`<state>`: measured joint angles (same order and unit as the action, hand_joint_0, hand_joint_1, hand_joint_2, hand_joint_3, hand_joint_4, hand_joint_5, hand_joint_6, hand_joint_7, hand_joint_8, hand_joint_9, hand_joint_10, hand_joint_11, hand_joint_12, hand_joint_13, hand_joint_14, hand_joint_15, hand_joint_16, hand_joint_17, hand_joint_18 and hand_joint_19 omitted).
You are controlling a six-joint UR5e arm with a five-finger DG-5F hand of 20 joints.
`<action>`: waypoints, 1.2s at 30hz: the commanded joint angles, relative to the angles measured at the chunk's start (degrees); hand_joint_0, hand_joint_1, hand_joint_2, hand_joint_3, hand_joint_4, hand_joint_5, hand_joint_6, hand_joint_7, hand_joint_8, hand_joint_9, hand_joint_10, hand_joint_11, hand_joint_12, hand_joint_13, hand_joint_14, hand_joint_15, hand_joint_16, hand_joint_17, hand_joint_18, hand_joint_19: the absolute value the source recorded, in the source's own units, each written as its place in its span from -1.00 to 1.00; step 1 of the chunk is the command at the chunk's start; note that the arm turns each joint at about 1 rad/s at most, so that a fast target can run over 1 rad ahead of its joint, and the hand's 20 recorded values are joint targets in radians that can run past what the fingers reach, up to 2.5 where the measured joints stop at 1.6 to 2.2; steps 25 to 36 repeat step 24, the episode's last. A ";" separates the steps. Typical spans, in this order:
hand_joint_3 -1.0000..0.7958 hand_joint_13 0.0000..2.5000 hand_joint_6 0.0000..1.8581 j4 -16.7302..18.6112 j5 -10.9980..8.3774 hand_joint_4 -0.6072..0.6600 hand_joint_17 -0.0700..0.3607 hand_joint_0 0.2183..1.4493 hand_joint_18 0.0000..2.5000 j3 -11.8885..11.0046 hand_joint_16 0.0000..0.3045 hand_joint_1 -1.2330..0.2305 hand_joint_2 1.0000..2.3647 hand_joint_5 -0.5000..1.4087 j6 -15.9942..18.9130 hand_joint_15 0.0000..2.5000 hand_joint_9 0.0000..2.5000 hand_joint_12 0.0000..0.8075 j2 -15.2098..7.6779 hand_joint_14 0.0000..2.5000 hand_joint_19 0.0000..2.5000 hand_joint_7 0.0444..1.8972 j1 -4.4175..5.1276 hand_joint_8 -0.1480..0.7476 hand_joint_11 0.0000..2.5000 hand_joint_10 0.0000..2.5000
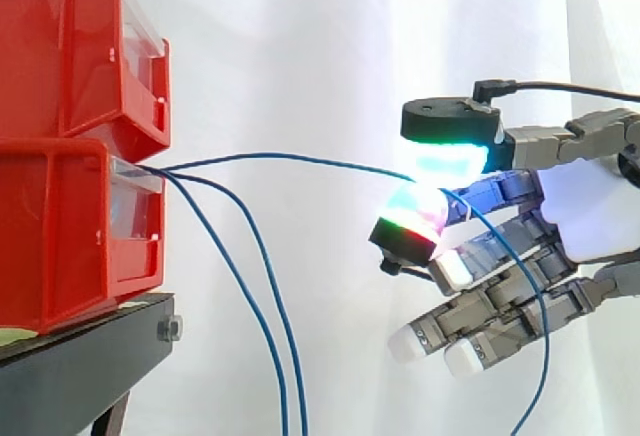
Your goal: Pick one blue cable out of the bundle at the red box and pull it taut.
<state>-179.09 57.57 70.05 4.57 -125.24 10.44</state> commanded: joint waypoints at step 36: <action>0.00 -0.59 -0.05 0.05 0.09 -0.10 -0.19 -0.34 -0.58 0.00 -0.69 -0.42 -0.98 -0.59 0.00 -0.80 -0.32 -0.18 0.00 -0.99 -0.74 0.20 0.01 -0.13 -0.50 -0.99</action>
